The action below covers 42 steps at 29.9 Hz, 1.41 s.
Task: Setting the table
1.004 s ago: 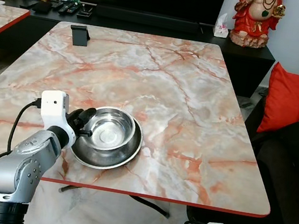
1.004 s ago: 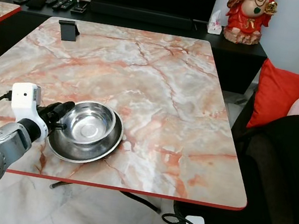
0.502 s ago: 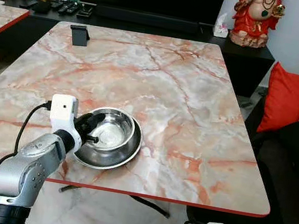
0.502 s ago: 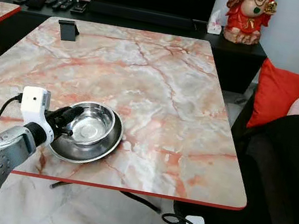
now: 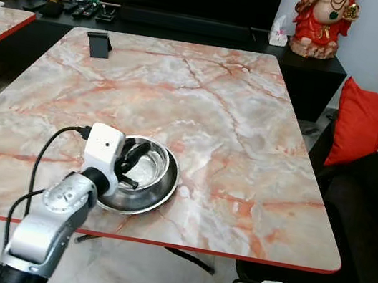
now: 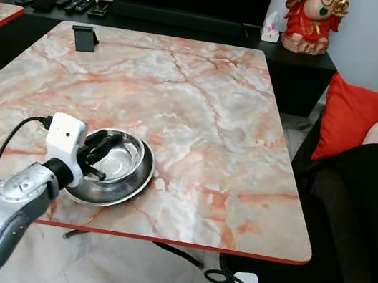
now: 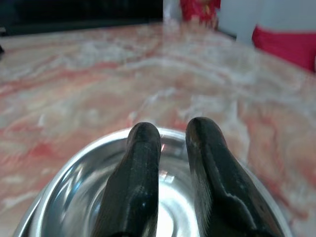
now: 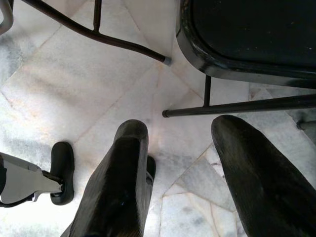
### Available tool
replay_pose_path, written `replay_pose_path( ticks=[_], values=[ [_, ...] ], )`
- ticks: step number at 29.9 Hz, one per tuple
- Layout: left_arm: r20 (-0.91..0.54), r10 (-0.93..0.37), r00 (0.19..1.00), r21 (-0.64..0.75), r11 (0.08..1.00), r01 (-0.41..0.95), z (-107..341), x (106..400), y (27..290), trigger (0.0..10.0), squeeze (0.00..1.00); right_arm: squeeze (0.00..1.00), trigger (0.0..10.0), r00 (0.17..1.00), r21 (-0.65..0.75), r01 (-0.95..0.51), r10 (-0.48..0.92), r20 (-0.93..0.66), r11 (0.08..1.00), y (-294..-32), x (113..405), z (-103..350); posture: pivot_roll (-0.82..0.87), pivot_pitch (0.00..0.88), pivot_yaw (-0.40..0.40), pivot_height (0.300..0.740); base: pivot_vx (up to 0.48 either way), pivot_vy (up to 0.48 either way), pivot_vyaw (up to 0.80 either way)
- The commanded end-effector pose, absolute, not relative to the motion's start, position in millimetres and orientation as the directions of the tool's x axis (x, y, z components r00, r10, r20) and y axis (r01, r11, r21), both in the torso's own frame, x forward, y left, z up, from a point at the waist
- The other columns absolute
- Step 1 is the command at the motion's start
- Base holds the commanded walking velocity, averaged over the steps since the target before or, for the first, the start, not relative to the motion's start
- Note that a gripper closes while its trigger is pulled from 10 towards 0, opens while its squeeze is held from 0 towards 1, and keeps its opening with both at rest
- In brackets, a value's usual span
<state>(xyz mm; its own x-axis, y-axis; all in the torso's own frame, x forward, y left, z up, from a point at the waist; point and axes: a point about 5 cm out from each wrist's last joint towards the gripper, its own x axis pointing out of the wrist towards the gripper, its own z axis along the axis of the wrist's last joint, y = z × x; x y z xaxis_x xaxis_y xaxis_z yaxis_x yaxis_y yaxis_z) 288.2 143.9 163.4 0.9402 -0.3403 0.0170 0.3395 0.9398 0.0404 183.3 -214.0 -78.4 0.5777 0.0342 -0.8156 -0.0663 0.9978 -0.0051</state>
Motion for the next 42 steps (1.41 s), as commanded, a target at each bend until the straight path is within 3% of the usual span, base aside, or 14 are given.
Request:
replay_pose_path(
  ticks=[1, 9, 14, 21, 42],
  values=[
    [0.04, -0.316, 0.948, 0.075, 0.947, 0.312, 166.5, 293.3, 143.3, 10.0, 0.0, 0.0, 10.0, 0.571, -0.01, -0.076, 0.035, -0.82, 0.997, -214.3, 179.8, -79.9, -0.02, 0.0, 0.01, 0.707, 0.0, 0.0, 0.0],
    [0.001, -0.42, 0.908, 0.271, 0.874, 0.404, 160.7, 300.0, 126.3, 10.0, 0.0, 0.0, 10.0, 0.575, -0.008, -0.068, 0.033, -0.818, 0.998, -213.7, 181.3, -79.4, -0.02, 0.0, 0.01, 0.707, 0.0, 0.0, 0.0],
    [-0.067, -0.461, 0.885, 0.297, 0.837, 0.459, 155.0, 306.7, 122.9, 10.0, 0.0, 0.0, 10.0, 0.576, -0.006, -0.063, 0.032, -0.817, 0.998, -213.2, 181.9, -79.3, -0.03, 0.0, 0.012, 0.707, 0.0, 0.0, 0.0],
    [-0.113, -0.404, 0.908, 0.365, 0.833, 0.416, 158.5, 322.5, 133.8, 10.0, 0.0, 0.0, 10.0, 0.579, -0.002, -0.057, 0.031, -0.815, 0.998, -212.6, 182.6, -79.1, -0.03, 0.0, 0.012, 0.707, 0.0, 0.0, 0.0],
    [-0.288, -0.549, 0.785, 0.346, 0.704, 0.62, 170.8, 311.1, 141.2, 10.0, 0.0, 0.0, 10.0, 0.576, 0.001, -0.065, 0.038, -0.816, 0.998, -212.9, 183.4, -78.6, -0.01, 0.0, 0.004, 0.707, 0.0, 0.0, 0.0]
  ],
)
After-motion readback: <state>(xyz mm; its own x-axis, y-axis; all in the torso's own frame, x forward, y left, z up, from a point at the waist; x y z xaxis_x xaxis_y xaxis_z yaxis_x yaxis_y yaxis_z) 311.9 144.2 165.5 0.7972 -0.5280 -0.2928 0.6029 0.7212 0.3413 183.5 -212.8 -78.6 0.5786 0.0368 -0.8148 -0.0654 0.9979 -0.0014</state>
